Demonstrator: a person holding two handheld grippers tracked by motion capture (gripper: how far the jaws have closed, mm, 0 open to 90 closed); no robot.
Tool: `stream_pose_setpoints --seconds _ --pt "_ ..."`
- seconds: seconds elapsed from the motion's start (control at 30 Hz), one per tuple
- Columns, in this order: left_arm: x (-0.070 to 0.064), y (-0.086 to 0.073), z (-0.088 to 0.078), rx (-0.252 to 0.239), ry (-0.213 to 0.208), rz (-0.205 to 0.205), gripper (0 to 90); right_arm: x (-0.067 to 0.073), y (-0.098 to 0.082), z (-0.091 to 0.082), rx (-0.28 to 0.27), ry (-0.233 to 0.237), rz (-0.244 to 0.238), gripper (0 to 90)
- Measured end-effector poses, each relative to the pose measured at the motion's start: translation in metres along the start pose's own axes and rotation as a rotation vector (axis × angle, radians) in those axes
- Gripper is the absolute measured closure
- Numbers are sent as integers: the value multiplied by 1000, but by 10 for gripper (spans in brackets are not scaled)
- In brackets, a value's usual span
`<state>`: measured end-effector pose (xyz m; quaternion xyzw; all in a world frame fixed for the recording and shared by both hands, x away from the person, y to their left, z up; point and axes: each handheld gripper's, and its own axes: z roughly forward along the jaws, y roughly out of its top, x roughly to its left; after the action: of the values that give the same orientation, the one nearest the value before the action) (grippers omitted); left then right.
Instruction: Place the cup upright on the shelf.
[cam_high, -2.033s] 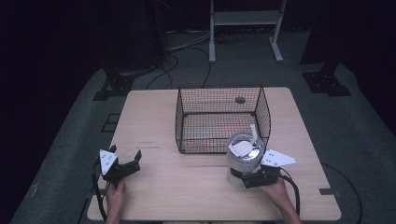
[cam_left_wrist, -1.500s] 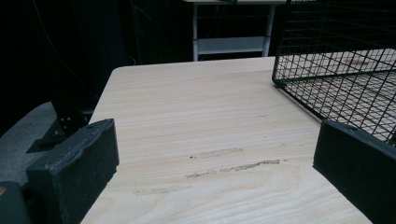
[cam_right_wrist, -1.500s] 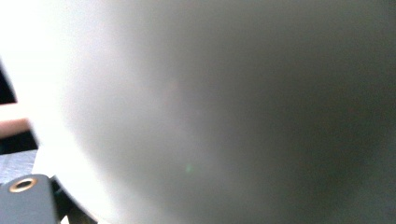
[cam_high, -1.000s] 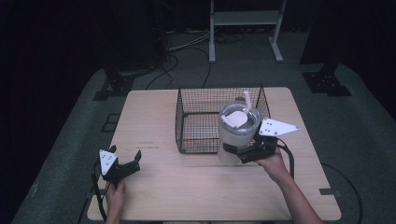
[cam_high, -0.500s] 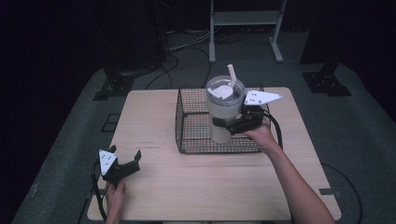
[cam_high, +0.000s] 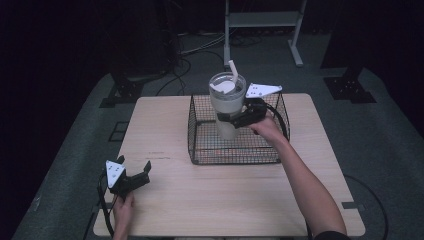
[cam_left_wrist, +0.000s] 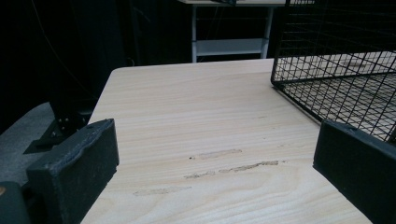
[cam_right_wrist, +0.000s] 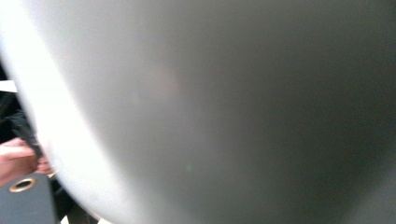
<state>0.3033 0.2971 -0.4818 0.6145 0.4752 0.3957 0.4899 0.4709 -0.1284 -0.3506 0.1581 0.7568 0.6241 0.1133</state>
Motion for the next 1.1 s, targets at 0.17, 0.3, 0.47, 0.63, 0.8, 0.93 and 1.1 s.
stream_pose_setpoints --seconds 0.17,0.3,0.47,0.63,0.8,0.93,1.1 --pt "0 0 0 1 -2 -2 0 -12 -11 11 14 -5 15 76" --pt "0 0 0 0 -3 2 0 -24 -19 22 45 -12 41 76" --pt "0 0 0 0 -6 5 0 -32 -31 35 66 6 76 75" --pt "0 0 0 -3 -8 5 0 -36 -41 45 100 19 86 75" --pt "1 0 -1 -3 -11 0 0 -42 -54 52 144 12 110 75" --pt "1 0 -1 -5 -13 -5 0 -46 -61 55 178 5 131 75" --pt "1 0 -1 -5 -15 -7 0 -46 -62 56 184 3 117 75"
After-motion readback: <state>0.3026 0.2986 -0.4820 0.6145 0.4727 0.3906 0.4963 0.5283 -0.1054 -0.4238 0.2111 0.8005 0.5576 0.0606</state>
